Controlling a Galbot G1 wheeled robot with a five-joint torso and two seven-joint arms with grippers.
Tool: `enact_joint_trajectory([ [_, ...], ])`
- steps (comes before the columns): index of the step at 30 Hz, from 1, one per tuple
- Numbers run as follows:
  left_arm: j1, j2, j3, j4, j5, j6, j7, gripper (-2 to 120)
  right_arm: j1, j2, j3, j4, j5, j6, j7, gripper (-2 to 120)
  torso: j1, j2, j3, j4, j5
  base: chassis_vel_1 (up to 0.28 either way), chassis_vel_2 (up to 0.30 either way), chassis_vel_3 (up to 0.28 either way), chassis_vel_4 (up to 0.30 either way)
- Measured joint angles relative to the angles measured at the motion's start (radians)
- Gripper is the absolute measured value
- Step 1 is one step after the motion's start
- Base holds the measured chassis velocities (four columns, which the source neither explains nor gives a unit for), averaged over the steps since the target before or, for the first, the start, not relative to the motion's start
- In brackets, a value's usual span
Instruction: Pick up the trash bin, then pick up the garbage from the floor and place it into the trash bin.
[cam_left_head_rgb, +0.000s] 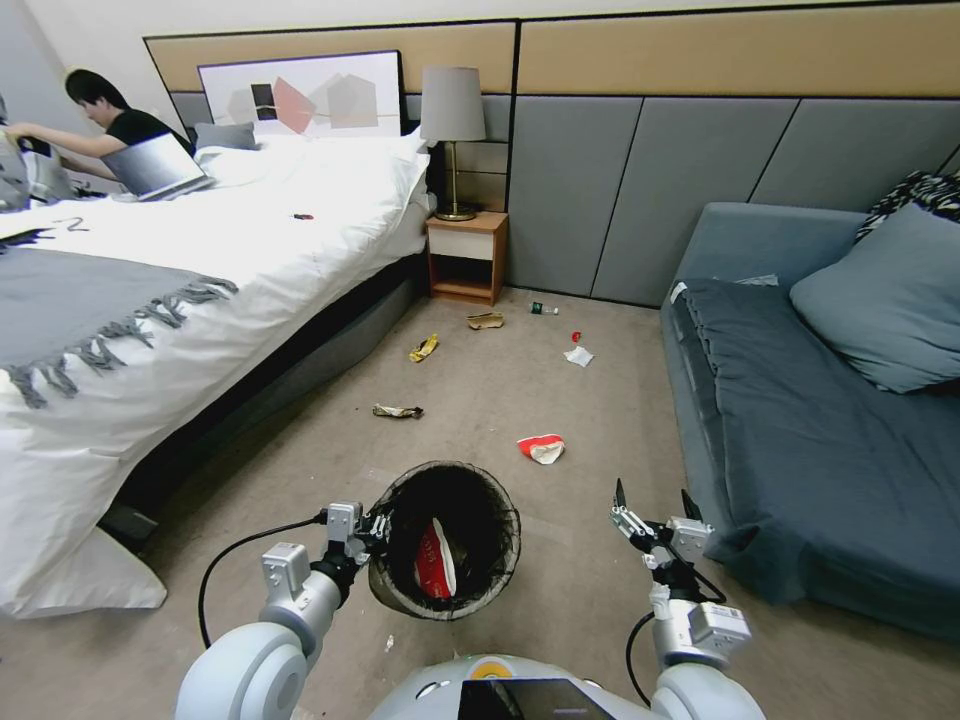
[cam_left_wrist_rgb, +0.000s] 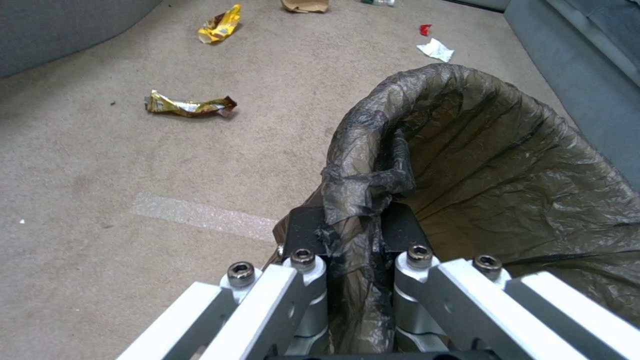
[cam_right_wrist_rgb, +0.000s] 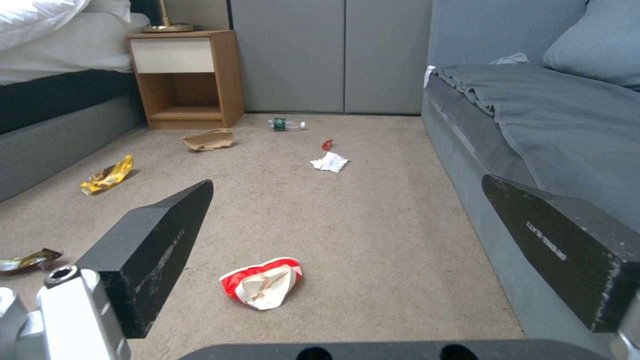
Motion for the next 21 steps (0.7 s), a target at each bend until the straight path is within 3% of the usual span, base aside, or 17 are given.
enact_joint_trajectory([
  [10, 0.008, -0.001, 0.001, -0.006, 0.007, -0.004, 0.0, 7, -0.001, 0.0, -0.011, 0.005, -0.011, -0.004, 0.008, 100, 0.0, 0.0, 0.0, 0.0, 0.0, -0.022, 0.028, 0.025, -0.023],
  [21, 0.008, -0.002, 0.003, -0.01, 0.008, -0.005, 0.0, 7, -0.005, -0.001, -0.014, 0.01, -0.016, -0.006, 0.015, 100, 0.0, 0.0, 0.0, -0.0002, 0.0, -0.169, 0.147, 0.144, -0.162],
])
